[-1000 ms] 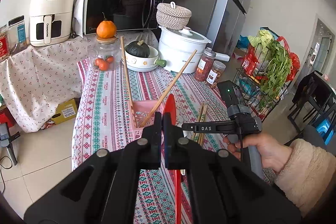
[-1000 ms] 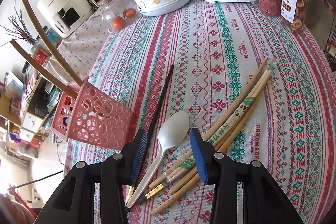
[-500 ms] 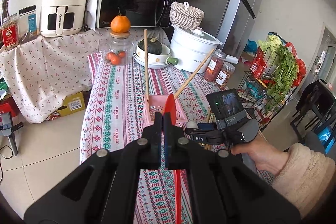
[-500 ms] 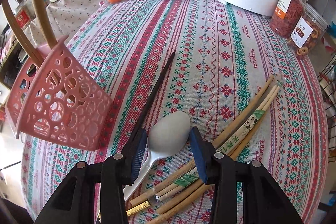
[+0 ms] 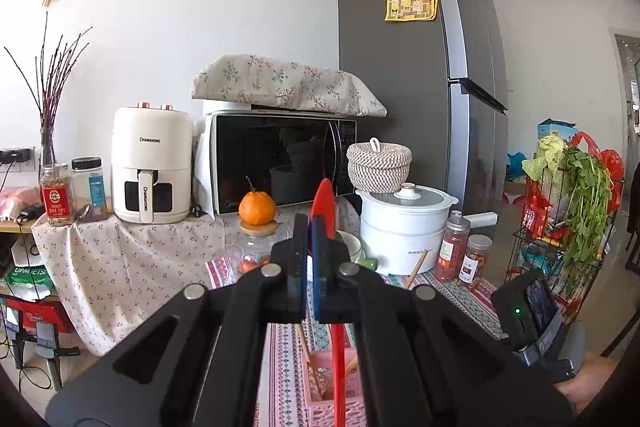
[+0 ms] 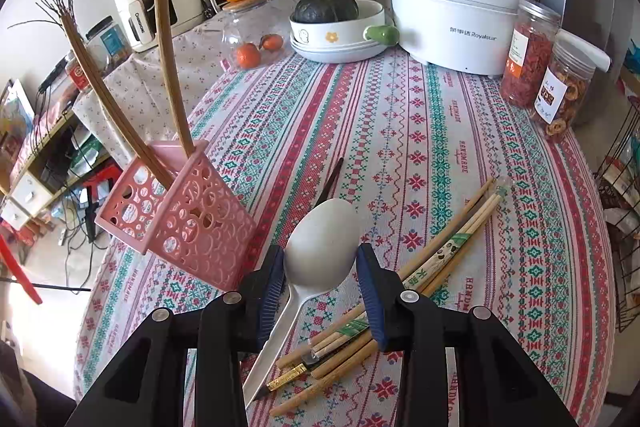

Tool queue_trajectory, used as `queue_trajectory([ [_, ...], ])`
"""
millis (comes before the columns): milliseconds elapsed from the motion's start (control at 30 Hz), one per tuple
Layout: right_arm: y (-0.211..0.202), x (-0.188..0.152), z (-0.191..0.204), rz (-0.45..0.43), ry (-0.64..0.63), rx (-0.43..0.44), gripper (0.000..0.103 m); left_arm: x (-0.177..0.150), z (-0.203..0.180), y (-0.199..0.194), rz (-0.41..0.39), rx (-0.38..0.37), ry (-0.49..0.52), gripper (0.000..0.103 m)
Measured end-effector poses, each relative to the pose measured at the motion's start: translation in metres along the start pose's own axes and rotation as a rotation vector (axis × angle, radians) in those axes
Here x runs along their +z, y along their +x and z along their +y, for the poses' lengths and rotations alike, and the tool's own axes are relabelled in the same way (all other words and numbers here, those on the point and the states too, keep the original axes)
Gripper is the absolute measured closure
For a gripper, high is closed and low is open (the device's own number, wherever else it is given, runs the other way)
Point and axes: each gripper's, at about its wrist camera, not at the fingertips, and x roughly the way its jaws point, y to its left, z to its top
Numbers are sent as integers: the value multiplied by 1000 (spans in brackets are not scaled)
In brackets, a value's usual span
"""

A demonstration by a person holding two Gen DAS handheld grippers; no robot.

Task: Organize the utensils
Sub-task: 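Drop the red spoon into the pink basket with the left tool while the right tool lifts the white spoon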

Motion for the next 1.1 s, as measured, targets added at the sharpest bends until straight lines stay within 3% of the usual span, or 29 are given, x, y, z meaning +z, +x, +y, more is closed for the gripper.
queue_trajectory([
  [200,-24,4,-15,-56,19,11,66,-18,-12,34,-62,72,31,101],
  [467,-39,4,-17,-110,-33,-12,66,-49,-13,53,-13,77,36,101],
  [567,-45,6,-14,-142,-38,-15,66,-50,-11,55,28,64,21,90],
  [633,-51,6,-10,-175,-41,-18,66,-47,-8,53,58,57,2,71],
  [867,-91,7,10,-324,-69,-41,66,-23,5,35,184,16,-42,39],
  [1100,-139,13,41,-527,-117,-80,66,-15,28,7,405,45,-55,13],
])
